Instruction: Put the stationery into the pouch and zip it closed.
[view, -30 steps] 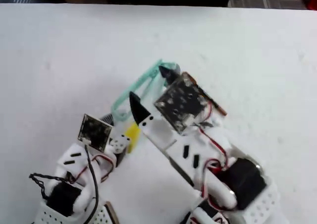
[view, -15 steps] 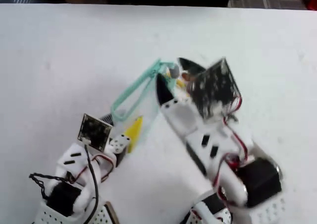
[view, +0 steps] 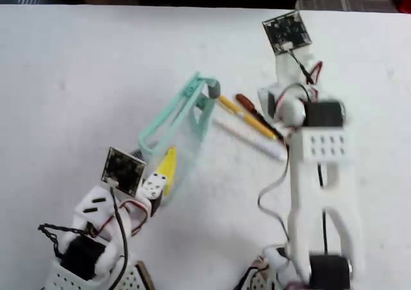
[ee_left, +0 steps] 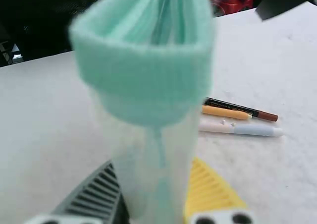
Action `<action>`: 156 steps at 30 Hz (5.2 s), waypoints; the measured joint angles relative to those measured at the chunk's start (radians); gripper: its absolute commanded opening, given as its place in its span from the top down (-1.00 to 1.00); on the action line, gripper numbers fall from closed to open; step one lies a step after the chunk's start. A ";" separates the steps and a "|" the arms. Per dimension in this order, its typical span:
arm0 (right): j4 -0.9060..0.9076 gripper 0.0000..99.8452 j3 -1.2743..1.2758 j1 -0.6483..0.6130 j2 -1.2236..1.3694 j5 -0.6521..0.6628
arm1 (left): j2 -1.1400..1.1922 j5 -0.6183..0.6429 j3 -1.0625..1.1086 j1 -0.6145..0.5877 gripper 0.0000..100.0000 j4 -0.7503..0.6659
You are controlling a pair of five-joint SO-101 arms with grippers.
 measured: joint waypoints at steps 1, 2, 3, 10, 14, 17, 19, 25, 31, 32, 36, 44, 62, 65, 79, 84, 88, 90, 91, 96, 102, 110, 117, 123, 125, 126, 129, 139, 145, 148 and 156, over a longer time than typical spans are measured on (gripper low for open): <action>-0.003 0.70 -0.009 0.002 0.052 0.000 | 0.000 0.000 0.000 0.000 0.86 0.000; -0.006 0.70 -0.021 0.003 0.101 0.000 | 0.000 0.000 0.000 0.000 0.86 0.000; -0.008 0.70 -0.035 0.005 0.152 0.000 | 0.000 0.000 0.000 -0.003 0.86 0.000; -0.012 0.69 -0.176 0.006 0.548 0.029 | 0.002 0.002 0.029 -0.043 0.86 -0.052; -0.015 0.69 -0.288 0.008 0.726 0.044 | 0.002 0.002 0.035 -0.043 0.86 -0.061; -0.015 0.69 -0.359 0.008 0.809 0.048 | 0.002 0.002 0.035 -0.043 0.86 -0.061; -0.015 0.69 -0.387 0.006 0.848 0.048 | 0.002 0.002 0.035 -0.043 0.86 -0.061; -0.015 0.69 -0.439 0.009 0.905 0.048 | 0.002 0.002 0.035 -0.043 0.86 -0.061; -0.017 0.70 -0.508 0.014 0.980 0.048 | 0.002 0.003 0.035 -0.043 0.86 -0.061; -0.017 0.70 -0.522 0.014 0.996 0.048 | 0.002 0.003 0.035 -0.043 0.86 -0.061; -0.017 0.80 -0.583 0.015 1.054 0.048 | 0.002 0.003 0.035 -0.043 0.86 -0.061; -0.025 0.97 -0.612 0.025 1.079 0.048 | 0.002 0.003 0.035 -0.043 0.86 -0.061; -0.017 0.97 -0.615 0.025 1.079 0.049 | 0.002 0.003 0.035 -0.043 0.86 -0.061; -0.017 0.97 -0.615 0.025 1.079 0.049 | 0.002 0.003 0.035 -0.043 0.86 -0.061; -0.017 0.97 -0.615 0.025 1.079 0.049 | -0.009 -0.002 0.035 -0.023 0.69 -0.048; -0.017 0.97 -0.615 0.025 1.079 0.049 | -0.011 -0.002 0.035 -0.023 0.68 -0.046; -0.017 0.97 -0.615 0.025 1.079 0.049 | -0.011 -0.002 0.035 -0.023 0.61 -0.034; -0.017 0.97 -0.615 0.025 1.079 0.049 | -0.012 -0.002 0.035 -0.021 0.61 -0.025; -0.017 0.97 -0.615 0.025 1.079 0.049 | -0.012 -0.002 0.035 -0.021 0.61 -0.023; -0.017 0.97 -0.615 0.025 1.079 0.049 | -0.012 -0.002 0.035 -0.020 0.62 -0.021; -0.017 0.97 -0.615 0.025 1.079 0.049 | -0.012 -0.002 0.035 -0.020 0.62 -0.021; -0.017 0.97 -0.615 0.025 1.079 0.049 | -0.012 -0.002 0.035 -0.020 0.62 -0.021; -0.017 0.97 -0.615 0.025 1.079 0.049 | -0.011 0.034 0.035 -0.020 0.66 -0.021; -0.017 0.97 -0.615 0.025 1.079 0.049 | -0.011 0.068 0.035 -0.020 0.65 -0.021; -0.017 0.97 -0.615 0.025 1.079 0.049 | -0.011 0.068 0.035 -0.020 0.65 -0.018; -0.017 0.97 -0.615 0.025 1.079 0.049 | -0.011 0.068 0.035 -0.020 0.65 -0.014; -0.017 0.97 -0.615 0.025 1.079 0.049 | -0.011 0.068 0.035 -0.017 0.65 -0.011; -0.017 0.97 -0.615 0.025 1.079 0.049 | -0.011 0.068 0.035 -0.014 0.65 -0.011; -0.017 0.97 -0.621 0.025 1.080 0.049 | -0.011 0.068 0.035 -0.014 0.65 -0.011; 0.025 0.97 -0.655 0.026 1.082 0.048 | -0.011 0.068 0.035 -0.014 0.65 -0.011; 0.255 0.97 -0.796 0.031 0.953 0.048 | -0.011 0.068 0.035 -0.014 0.65 -0.008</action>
